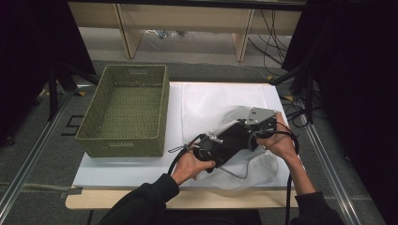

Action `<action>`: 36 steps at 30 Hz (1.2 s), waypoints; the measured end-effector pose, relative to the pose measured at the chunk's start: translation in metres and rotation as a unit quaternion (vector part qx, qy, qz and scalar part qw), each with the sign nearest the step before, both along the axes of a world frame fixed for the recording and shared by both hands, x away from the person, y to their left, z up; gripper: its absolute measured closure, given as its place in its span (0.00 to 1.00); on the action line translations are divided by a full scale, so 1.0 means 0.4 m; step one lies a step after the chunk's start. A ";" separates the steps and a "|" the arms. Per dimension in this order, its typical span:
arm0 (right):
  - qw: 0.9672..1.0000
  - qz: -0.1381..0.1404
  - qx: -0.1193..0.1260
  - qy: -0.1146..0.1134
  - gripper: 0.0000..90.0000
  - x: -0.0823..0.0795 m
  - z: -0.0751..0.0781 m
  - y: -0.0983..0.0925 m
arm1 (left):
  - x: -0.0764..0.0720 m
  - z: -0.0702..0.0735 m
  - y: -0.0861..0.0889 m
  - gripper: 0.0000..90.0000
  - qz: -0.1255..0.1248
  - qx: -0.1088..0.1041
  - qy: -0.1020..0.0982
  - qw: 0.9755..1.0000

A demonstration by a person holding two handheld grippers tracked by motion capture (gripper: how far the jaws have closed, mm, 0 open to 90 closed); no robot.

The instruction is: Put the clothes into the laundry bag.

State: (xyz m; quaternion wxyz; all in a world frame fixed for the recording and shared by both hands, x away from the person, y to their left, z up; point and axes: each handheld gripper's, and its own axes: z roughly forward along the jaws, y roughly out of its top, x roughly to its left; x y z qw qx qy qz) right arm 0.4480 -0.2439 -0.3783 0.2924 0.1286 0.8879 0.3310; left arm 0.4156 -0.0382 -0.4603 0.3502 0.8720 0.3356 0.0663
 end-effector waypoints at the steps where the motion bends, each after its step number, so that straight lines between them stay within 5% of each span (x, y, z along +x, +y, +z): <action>1: 1.000 -0.007 0.001 0.001 0.98 -0.001 0.000 -0.001 | 0.002 0.002 -0.005 0.65 0.003 0.000 -0.002 1.000; 6: 1.000 -0.001 0.001 -0.003 0.98 0.001 0.005 -0.004 | 0.039 0.022 -0.030 0.69 0.025 -0.006 -0.023 0.999; 8: 1.000 -0.007 0.008 0.003 0.98 -0.002 0.007 -0.004 | 0.065 0.033 -0.032 0.69 0.028 0.008 -0.036 0.999; 10: 1.000 0.000 0.005 -0.002 0.99 -0.001 0.007 -0.003 | 0.092 0.023 -0.041 0.69 0.059 -0.013 -0.044 0.997; 13: 1.000 0.000 0.007 0.001 0.99 -0.001 0.004 0.000 | 0.113 0.001 -0.040 0.63 0.067 -0.019 -0.032 0.997; 21: 1.000 -0.002 -0.001 0.010 0.99 -0.005 -0.003 0.000 | 0.046 0.033 0.036 0.45 0.037 -0.002 -0.016 0.999; 27: 1.000 0.006 -0.005 0.005 0.99 -0.003 -0.003 0.005 | 0.044 0.012 0.024 0.43 0.020 -0.005 0.001 1.000; 36: 1.000 -0.002 -0.004 0.006 0.99 0.000 -0.006 -0.004 | 0.092 -0.028 -0.027 0.84 0.038 -0.024 -0.007 0.999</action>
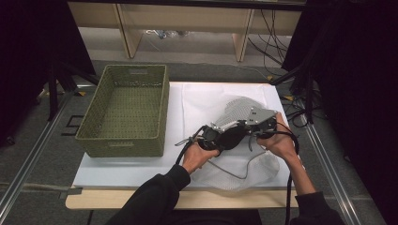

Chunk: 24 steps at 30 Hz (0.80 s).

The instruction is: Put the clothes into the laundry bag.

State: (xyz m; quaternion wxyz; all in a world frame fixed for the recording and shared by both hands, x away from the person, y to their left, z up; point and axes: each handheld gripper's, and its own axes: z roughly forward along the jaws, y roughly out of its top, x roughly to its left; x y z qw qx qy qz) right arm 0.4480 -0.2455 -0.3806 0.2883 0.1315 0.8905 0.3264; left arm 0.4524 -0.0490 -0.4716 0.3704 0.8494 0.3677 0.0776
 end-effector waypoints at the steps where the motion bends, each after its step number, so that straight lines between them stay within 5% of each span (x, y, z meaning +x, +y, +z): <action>1: 1.000 -0.001 0.006 0.006 0.99 -0.003 -0.001 0.002 | 0.008 -0.002 -0.005 0.85 0.014 -0.005 -0.006 1.000; 4: 1.000 0.009 0.000 0.002 0.99 0.001 -0.001 0.006 | 0.019 -0.003 -0.015 0.86 0.030 -0.010 -0.009 0.999; 7: 1.000 0.009 -0.001 0.000 0.99 -0.002 0.000 0.010 | 0.058 0.003 -0.025 0.87 0.025 0.019 -0.017 0.999; 10: 1.000 0.008 -0.002 0.003 0.99 0.000 -0.002 0.009 | 0.073 0.003 -0.030 0.86 0.042 0.017 -0.022 0.999; 11: 1.000 0.008 -0.002 0.003 0.99 0.000 -0.002 0.009 | 0.075 0.000 -0.036 0.86 0.060 -0.006 -0.023 0.998; 12: 1.000 0.006 -0.003 0.002 0.99 0.000 -0.004 0.008 | 0.073 0.003 -0.033 0.85 0.055 -0.005 -0.020 0.998; 17: 1.000 0.003 -0.003 0.012 0.99 -0.003 -0.013 0.010 | 0.014 0.047 0.006 0.66 0.010 0.003 -0.014 1.000; 18: 1.000 0.001 -0.005 0.013 0.99 -0.005 -0.016 0.007 | -0.022 0.070 0.028 0.64 -0.016 0.010 -0.015 1.000; 20: 1.000 0.001 -0.006 0.012 0.99 -0.006 -0.017 0.006 | -0.039 0.080 0.041 0.61 -0.021 0.011 -0.021 0.999; 24: 1.000 -0.002 -0.006 0.016 0.99 -0.008 -0.021 0.003 | -0.104 0.114 0.103 0.58 -0.055 0.037 -0.046 0.997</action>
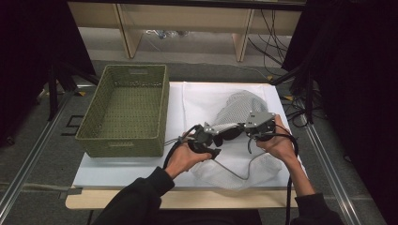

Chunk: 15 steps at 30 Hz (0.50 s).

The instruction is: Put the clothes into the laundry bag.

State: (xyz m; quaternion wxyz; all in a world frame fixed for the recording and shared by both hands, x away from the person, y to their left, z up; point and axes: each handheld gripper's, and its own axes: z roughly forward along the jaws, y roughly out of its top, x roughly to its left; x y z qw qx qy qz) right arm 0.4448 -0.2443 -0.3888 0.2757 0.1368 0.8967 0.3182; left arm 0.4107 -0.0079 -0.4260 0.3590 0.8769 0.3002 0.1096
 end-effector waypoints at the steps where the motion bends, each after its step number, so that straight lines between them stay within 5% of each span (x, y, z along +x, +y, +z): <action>1: 1.000 0.000 0.000 0.000 0.99 -0.001 0.000 0.000 | -0.013 0.000 0.017 0.59 0.001 0.007 -0.004 1.000; 5: 1.000 0.001 0.000 0.000 0.99 0.000 -0.002 0.000 | -0.041 -0.020 0.086 0.56 0.012 0.014 0.021 1.000; 12: 1.000 0.003 -0.005 0.001 0.99 -0.001 -0.007 0.004 | -0.033 -0.063 0.073 0.65 -0.009 0.038 0.043 0.998; 13: 1.000 0.004 -0.006 0.004 0.99 0.002 -0.008 0.003 | -0.030 -0.069 0.069 0.80 -0.012 0.044 0.045 0.998; 15: 1.000 0.003 -0.006 0.006 0.99 0.001 -0.009 0.003 | -0.026 -0.079 0.069 0.88 -0.021 0.059 0.047 0.997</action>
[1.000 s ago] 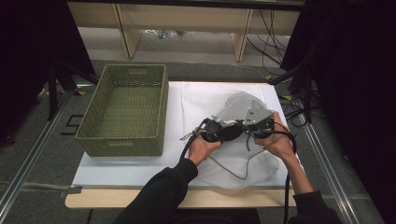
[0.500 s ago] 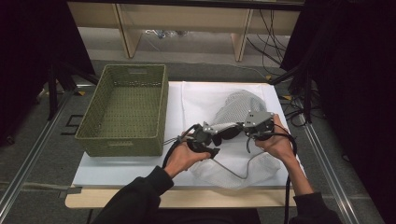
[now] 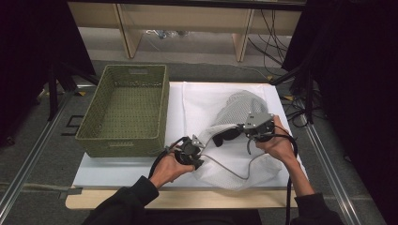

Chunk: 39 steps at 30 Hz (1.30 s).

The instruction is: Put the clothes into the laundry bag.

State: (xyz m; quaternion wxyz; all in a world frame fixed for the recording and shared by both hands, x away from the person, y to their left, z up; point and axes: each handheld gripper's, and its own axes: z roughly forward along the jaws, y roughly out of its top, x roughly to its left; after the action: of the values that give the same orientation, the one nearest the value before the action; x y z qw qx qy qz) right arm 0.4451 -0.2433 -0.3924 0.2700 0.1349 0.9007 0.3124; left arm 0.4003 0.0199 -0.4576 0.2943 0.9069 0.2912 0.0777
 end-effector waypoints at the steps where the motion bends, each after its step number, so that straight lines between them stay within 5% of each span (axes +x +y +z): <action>1: 1.000 0.001 -0.001 0.001 0.99 -0.001 -0.001 -0.001 | -0.001 -0.001 0.004 0.94 -0.004 0.001 -0.001 1.000; 7: 1.000 0.003 -0.003 0.000 0.99 -0.008 -0.009 -0.005 | -0.021 0.014 0.050 0.99 -0.011 0.010 -0.007 1.000; 12: 1.000 0.005 -0.015 0.020 0.99 -0.027 -0.031 0.011 | -0.040 0.004 0.084 0.99 -0.010 0.013 0.000 1.000; 18: 0.999 0.019 -0.037 0.034 0.99 -0.053 -0.068 0.021 | -0.059 -0.013 0.119 0.99 0.001 0.012 0.003 1.000; 19: 0.998 0.039 -0.046 0.027 0.99 -0.051 -0.075 0.022 | -0.061 -0.017 0.123 0.99 0.010 0.010 0.006 1.000; 23: 0.997 0.019 -0.054 0.055 0.99 -0.066 -0.098 0.025 | -0.066 -0.019 0.135 0.99 0.010 0.007 0.008 1.000; 28: 0.994 0.036 -0.082 0.057 0.99 -0.061 -0.142 0.026 | -0.078 -0.014 0.142 0.98 0.012 0.002 -0.003 1.000; 37: 0.992 0.030 -0.094 0.078 0.99 -0.065 -0.172 0.032 | -0.090 -0.014 0.166 0.96 0.007 0.002 0.010 1.000; 39: 0.992 0.030 -0.096 0.076 0.99 -0.065 -0.177 0.033 | -0.092 -0.010 0.168 0.92 0.009 -0.005 -0.001 1.000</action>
State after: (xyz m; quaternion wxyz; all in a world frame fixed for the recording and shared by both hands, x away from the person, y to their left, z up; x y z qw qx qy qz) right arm 0.4192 -0.2303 -0.4634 0.2026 0.1047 0.9482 0.2214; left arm 0.3635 0.0872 -0.4616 0.2988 0.9027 0.2990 0.0798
